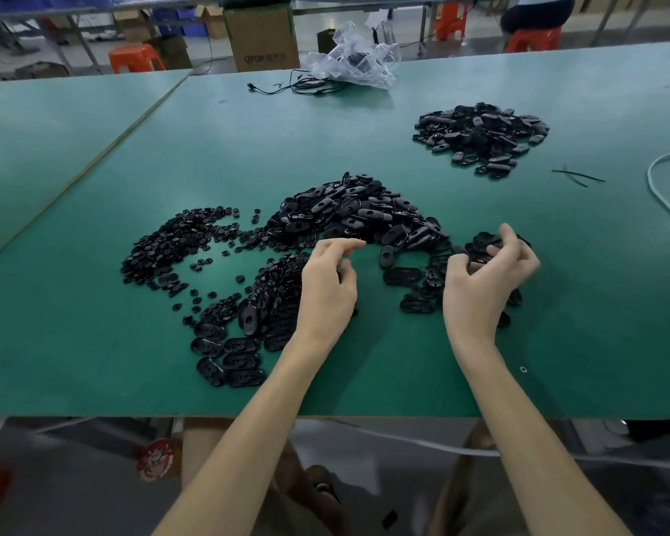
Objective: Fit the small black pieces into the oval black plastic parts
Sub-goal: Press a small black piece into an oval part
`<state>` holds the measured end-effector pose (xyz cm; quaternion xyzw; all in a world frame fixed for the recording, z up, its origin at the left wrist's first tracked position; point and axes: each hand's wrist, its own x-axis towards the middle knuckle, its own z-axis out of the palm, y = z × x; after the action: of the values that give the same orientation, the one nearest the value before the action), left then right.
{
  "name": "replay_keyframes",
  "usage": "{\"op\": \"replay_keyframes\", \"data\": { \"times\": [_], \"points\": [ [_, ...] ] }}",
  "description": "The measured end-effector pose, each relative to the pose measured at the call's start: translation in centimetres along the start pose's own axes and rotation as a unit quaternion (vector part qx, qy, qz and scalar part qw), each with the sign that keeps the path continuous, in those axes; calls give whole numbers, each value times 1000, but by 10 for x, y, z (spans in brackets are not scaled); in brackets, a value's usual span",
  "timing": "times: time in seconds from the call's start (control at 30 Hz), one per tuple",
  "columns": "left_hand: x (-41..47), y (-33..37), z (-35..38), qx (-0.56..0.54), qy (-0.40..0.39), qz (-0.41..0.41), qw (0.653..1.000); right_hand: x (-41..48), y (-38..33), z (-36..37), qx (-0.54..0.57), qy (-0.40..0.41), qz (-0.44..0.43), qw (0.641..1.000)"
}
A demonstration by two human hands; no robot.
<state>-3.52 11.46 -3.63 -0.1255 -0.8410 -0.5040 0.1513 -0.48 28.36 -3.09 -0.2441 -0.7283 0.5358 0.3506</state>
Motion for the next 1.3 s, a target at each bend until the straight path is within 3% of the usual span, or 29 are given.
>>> {"op": "replay_keyframes", "data": {
  "times": [0.23,0.3,0.4,0.5,0.6,0.67,0.73,1.1,1.3],
  "points": [
    [-1,1,2,102,47,-43,993,2,1,1,-33,-15,25,999],
    [-2,2,3,187,58,-48,979,1,1,2,-45,-30,3,999],
    [-4,0,6,288,10,-76,955,-1,1,4,-101,-60,-68,991],
    [-5,0,8,336,-17,-81,938,-7,1,9,-189,-141,-176,956],
    [-5,0,9,351,-11,-63,934,-12,4,13,-272,-248,-254,894],
    [-5,0,8,345,-7,-59,937,-14,7,15,-330,-291,-274,855],
    [-5,-1,8,334,-3,-58,941,-15,9,17,-361,-300,-269,841],
    [-5,-1,6,248,25,-41,968,-15,1,12,-279,-277,-202,897],
    [-5,1,4,213,49,-35,975,-15,1,11,-250,-264,-201,910]
  ]
}}
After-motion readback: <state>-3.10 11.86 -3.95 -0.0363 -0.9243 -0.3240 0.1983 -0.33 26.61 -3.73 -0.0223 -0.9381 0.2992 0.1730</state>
